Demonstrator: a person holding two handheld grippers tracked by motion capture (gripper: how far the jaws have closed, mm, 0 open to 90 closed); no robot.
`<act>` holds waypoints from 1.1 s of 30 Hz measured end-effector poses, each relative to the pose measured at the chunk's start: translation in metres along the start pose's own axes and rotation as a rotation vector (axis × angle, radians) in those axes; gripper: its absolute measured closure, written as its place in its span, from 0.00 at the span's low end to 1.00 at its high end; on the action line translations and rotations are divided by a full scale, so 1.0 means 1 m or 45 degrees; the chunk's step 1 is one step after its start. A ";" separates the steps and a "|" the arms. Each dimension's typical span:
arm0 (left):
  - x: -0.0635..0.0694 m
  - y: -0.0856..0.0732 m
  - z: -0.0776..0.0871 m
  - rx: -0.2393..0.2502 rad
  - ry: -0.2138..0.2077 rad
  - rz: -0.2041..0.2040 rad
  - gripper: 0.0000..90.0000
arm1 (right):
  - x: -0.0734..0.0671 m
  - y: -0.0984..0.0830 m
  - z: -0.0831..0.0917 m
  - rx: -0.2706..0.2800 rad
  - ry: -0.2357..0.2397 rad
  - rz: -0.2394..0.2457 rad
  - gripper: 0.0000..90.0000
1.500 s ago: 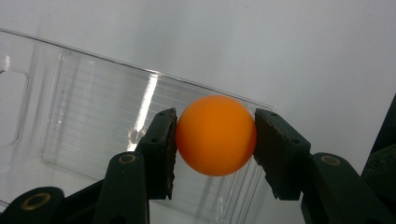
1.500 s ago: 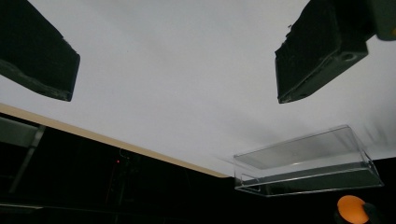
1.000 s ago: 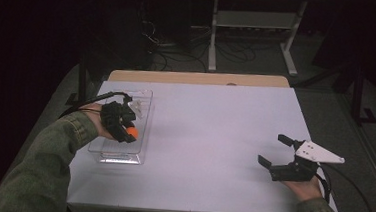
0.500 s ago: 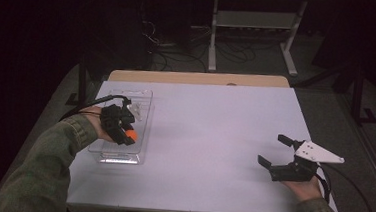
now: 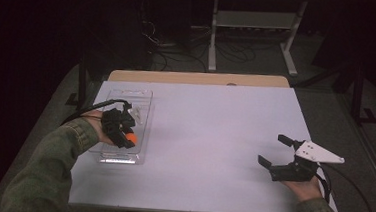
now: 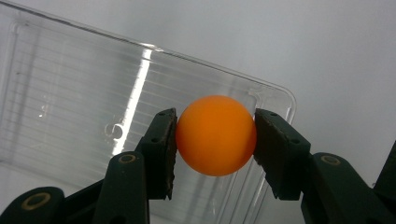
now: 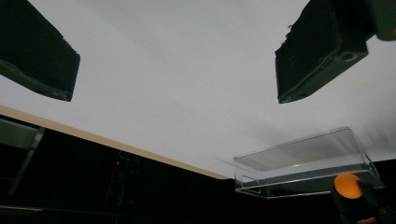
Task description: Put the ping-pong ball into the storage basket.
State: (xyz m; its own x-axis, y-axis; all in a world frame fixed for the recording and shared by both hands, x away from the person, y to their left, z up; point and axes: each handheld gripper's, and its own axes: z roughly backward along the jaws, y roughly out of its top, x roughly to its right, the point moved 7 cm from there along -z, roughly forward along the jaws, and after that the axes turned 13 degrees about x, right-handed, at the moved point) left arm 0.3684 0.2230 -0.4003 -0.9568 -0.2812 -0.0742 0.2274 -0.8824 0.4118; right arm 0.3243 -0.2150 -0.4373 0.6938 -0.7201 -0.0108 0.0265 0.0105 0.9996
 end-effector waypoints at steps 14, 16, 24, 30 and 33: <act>-0.001 -0.002 -0.013 -0.001 -0.013 0.004 0.56 | 0.000 0.000 0.000 -0.001 0.002 0.002 0.00; -0.001 -0.002 -0.014 -0.008 -0.018 0.007 0.56 | 0.000 0.000 0.000 0.000 0.002 0.000 0.00; -0.002 -0.005 -0.022 -0.010 -0.031 0.012 0.56 | 0.000 0.000 0.001 -0.001 0.001 -0.001 0.00; -0.003 -0.009 -0.029 -0.018 -0.043 0.022 0.56 | 0.000 0.000 0.001 -0.002 0.001 0.000 0.00; -0.003 -0.009 -0.031 -0.010 -0.050 0.030 0.56 | 0.000 -0.001 0.000 -0.006 0.002 0.000 0.00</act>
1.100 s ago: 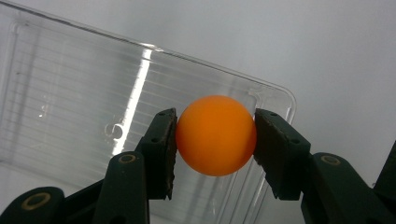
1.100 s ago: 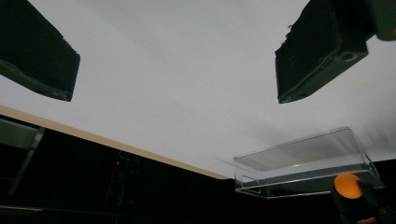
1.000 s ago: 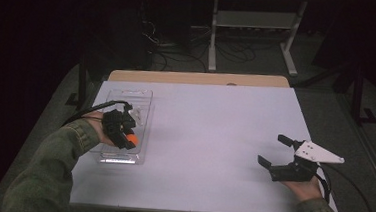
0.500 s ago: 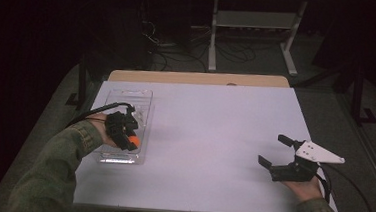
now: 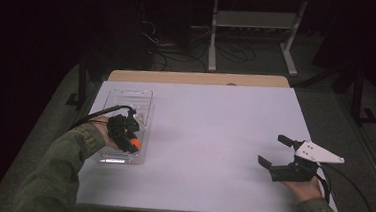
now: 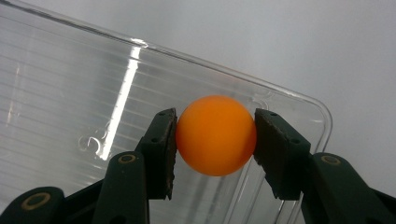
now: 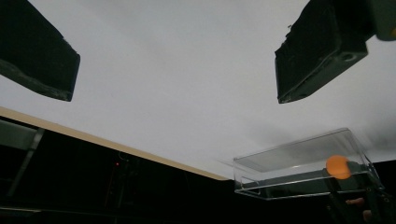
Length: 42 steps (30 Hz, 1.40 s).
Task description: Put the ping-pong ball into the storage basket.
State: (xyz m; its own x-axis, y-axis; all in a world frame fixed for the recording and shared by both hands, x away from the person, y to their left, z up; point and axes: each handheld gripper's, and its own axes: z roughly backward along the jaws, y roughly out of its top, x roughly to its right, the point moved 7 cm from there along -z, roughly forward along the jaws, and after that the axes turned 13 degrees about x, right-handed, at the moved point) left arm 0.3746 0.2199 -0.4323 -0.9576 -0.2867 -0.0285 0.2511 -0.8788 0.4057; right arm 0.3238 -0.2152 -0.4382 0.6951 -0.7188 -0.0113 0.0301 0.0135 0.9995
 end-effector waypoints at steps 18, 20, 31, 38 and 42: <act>-0.007 -0.008 -0.012 -0.009 -0.006 0.033 0.55 | 0.001 -0.001 -0.001 -0.005 -0.001 -0.001 0.00; -0.007 -0.008 -0.014 -0.012 0.000 0.035 0.55 | 0.001 -0.002 -0.001 -0.007 0.000 0.000 0.00; -0.011 -0.008 -0.009 -0.011 0.057 0.084 0.39 | 0.000 -0.002 0.000 -0.007 0.001 0.000 0.00; -0.016 -0.004 0.000 0.052 0.125 0.079 0.31 | 0.000 -0.002 -0.001 -0.014 -0.001 0.004 0.00; -0.018 -0.003 0.004 0.072 0.154 0.096 0.23 | 0.000 -0.002 -0.001 -0.014 -0.001 0.005 0.00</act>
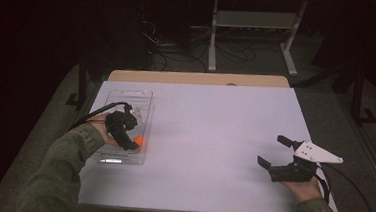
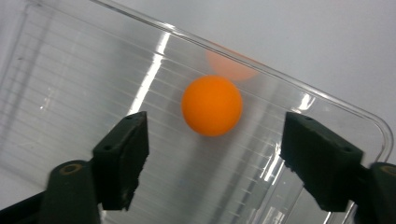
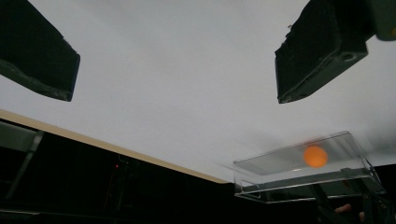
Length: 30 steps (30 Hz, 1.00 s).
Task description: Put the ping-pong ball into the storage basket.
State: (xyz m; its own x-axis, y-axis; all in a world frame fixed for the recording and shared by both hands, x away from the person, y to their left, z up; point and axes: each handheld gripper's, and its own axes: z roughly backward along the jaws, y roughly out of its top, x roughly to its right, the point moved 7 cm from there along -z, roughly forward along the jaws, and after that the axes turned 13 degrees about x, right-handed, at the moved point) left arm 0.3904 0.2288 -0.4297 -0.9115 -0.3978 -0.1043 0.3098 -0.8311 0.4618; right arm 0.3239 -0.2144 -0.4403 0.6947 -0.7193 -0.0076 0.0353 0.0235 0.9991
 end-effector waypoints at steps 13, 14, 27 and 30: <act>-0.004 0.003 0.017 0.109 0.086 0.037 0.00 | 0.000 0.000 0.000 0.000 0.003 0.000 0.00; -0.004 0.004 0.018 0.131 0.097 0.049 0.00 | -0.001 0.000 0.000 -0.001 0.003 0.000 0.00; -0.006 0.010 0.040 0.324 0.176 0.109 0.00 | -0.001 0.001 0.000 0.004 0.001 0.003 0.00; -0.008 0.005 0.045 0.367 0.212 0.147 0.00 | -0.001 0.001 0.000 0.004 0.001 0.003 0.00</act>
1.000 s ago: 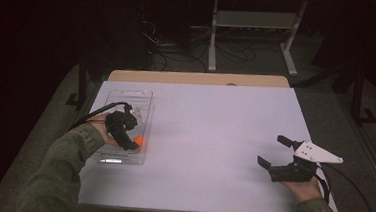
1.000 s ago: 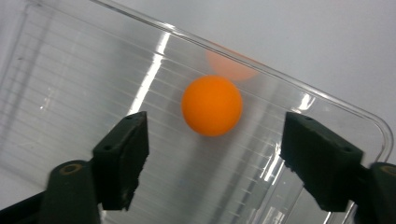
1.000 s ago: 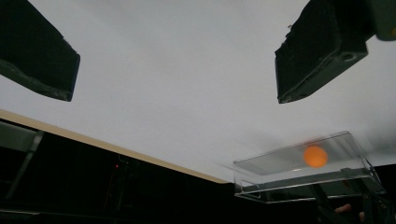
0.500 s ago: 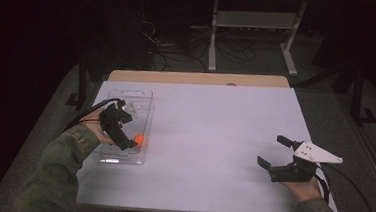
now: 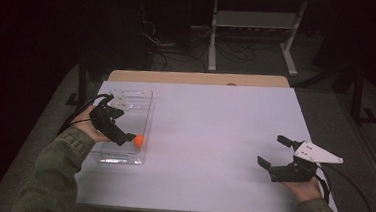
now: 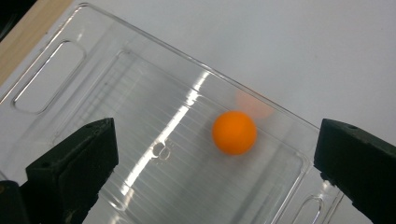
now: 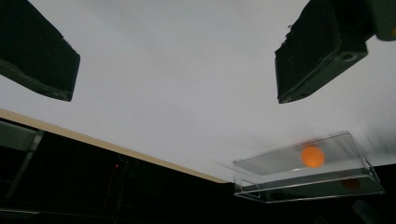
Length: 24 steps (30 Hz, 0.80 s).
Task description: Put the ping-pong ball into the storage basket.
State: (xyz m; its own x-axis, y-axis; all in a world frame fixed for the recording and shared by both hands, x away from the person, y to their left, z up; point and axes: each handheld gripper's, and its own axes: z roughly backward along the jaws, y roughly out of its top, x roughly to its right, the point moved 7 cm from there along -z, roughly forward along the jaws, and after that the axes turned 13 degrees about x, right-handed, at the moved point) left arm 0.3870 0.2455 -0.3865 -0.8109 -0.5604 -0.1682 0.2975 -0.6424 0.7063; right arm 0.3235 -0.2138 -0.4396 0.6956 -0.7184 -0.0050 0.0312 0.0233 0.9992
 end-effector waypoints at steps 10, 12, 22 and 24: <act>0.004 -0.004 0.012 0.131 0.027 0.061 0.00 | -0.001 -0.001 0.000 -0.006 -0.001 -0.002 0.00; 0.004 -0.006 0.013 0.141 0.030 0.065 0.00 | -0.001 0.000 0.000 -0.006 -0.002 -0.002 0.00; 0.002 -0.013 0.019 0.233 0.069 0.116 0.00 | -0.001 0.000 0.000 -0.005 -0.001 0.001 0.00; 0.002 -0.014 0.021 0.247 0.080 0.123 0.00 | -0.001 0.000 0.000 -0.006 -0.001 0.000 0.00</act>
State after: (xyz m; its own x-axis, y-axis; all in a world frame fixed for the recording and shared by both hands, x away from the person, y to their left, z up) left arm 0.3708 0.2645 -0.3826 -0.7486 -0.6498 -0.1313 0.2648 -0.4746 0.8394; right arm 0.3232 -0.2132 -0.4400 0.6950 -0.7190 -0.0046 0.0342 0.0267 0.9991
